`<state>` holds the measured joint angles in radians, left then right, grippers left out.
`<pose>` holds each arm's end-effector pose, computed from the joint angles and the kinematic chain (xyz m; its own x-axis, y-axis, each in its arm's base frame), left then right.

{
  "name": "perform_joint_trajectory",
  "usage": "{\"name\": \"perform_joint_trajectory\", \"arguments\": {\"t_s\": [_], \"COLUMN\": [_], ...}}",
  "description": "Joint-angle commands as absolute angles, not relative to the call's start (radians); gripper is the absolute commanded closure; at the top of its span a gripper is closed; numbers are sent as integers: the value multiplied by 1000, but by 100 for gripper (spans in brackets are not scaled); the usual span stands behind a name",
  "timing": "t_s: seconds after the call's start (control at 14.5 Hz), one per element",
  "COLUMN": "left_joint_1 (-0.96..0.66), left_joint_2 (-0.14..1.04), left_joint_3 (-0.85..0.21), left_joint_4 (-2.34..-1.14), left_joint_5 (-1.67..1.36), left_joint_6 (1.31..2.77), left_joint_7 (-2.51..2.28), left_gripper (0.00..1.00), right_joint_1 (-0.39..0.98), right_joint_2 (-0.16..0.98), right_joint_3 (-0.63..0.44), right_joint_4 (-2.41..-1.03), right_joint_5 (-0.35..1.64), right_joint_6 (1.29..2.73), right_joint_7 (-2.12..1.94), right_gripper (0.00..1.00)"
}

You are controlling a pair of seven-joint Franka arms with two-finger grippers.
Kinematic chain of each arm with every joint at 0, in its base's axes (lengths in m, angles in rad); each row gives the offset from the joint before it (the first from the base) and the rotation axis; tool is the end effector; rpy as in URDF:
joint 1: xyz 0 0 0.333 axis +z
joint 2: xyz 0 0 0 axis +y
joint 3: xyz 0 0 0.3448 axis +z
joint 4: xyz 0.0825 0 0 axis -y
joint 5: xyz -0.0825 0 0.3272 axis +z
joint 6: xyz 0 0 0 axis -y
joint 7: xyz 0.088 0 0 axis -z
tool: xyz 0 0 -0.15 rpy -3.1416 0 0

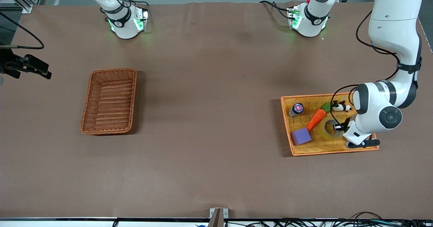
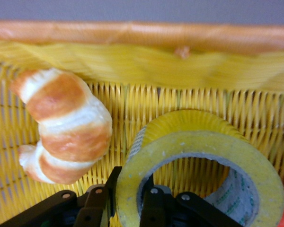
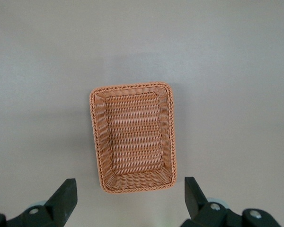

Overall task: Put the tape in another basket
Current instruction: 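Lower the left gripper and grasp the tape roll by its rim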

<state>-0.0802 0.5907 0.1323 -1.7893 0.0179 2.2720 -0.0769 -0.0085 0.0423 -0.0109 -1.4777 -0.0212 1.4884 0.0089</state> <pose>0.6173 0.0265 0.2378 0.9900 0.1023 -0.0975 0.0932 -0.9912 -0.0936 0.5027 -0.0129 0.6203 0.9991 -0.0300 -0.0314 -0.0294 -0.9993 0.0219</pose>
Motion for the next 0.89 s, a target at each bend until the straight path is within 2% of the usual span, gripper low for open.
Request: {"name": "perform_joint_trajectory", "arguments": {"t_s": [0.0,0.21,0.34,0.55,0.83], "left_joint_1": [-80,-78,-78,-80,-98], "left_joint_2": [487,401,370,356,432], "left_joint_3": [120,59,-29,-164,-374], "left_joint_4": [-1776,-1666,-1594,-1528,-1450], "left_joint_5": [35,38,37,25,26], "left_joint_6": [2238,2007,1875,1848,1851], "left_joint_7": [-84,-87,-103,-170,-381], "left_gripper": [100,100,99,97,96], "right_joint_1": [-15,-15,-15,-15,-18], "right_joint_2": [18,17,17,18,18], "right_joint_3": [-6,-6,-6,-6,-8], "right_joint_4": [-1499,-1499,-1499,-1499,-1496], "right_joint_5": [-6,-6,-6,-6,-5], "right_joint_6": [1491,1489,1489,1494,1499], "right_joint_7": [9,9,9,14,3], "right_gripper": [0,0,0,0,0]}}
